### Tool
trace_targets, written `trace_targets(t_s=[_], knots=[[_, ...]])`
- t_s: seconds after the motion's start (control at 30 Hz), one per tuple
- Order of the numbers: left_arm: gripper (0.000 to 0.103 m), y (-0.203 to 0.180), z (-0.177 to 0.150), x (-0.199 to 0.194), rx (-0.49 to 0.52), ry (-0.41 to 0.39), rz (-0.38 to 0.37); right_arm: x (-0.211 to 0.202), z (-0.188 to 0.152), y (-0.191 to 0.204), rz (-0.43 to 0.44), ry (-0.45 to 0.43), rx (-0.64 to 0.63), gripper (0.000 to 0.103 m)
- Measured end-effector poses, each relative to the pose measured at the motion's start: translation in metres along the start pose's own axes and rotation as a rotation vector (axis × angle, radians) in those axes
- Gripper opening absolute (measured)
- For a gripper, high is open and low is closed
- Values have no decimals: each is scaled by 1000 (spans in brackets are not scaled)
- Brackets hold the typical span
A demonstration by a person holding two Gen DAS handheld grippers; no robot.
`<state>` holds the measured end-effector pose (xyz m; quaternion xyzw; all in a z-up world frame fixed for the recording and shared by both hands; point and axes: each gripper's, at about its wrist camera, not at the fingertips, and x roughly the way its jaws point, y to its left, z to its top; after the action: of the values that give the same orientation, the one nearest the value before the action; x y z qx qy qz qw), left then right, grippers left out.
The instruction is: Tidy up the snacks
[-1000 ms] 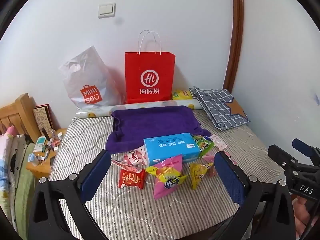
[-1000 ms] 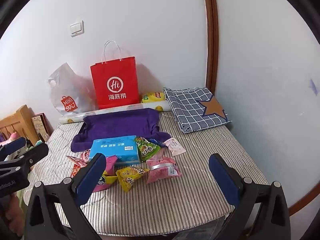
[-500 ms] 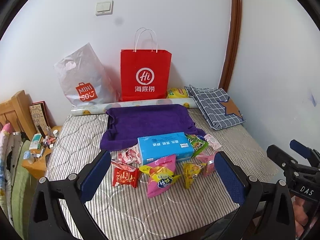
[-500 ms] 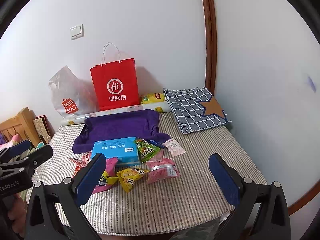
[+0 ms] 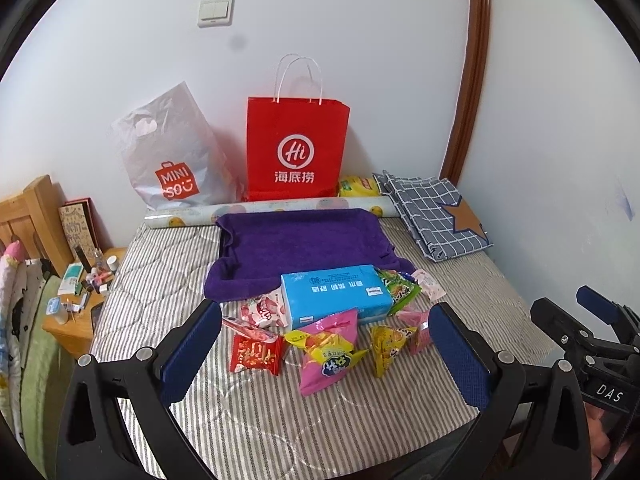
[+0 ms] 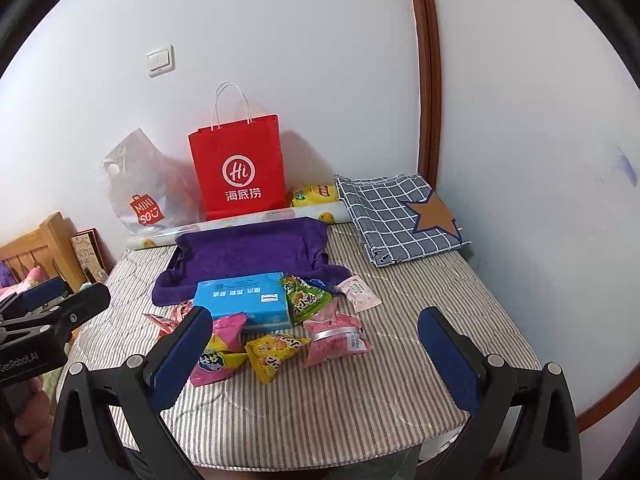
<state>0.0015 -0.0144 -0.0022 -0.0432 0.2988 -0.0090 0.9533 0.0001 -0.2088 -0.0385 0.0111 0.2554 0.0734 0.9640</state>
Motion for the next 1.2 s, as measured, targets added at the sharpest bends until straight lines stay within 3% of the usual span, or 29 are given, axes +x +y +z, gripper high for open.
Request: trace_targets(t_s=[1.2], knots=[[102, 15, -5, -1, -8, 21, -16, 10, -7, 18, 5, 21, -16, 103]])
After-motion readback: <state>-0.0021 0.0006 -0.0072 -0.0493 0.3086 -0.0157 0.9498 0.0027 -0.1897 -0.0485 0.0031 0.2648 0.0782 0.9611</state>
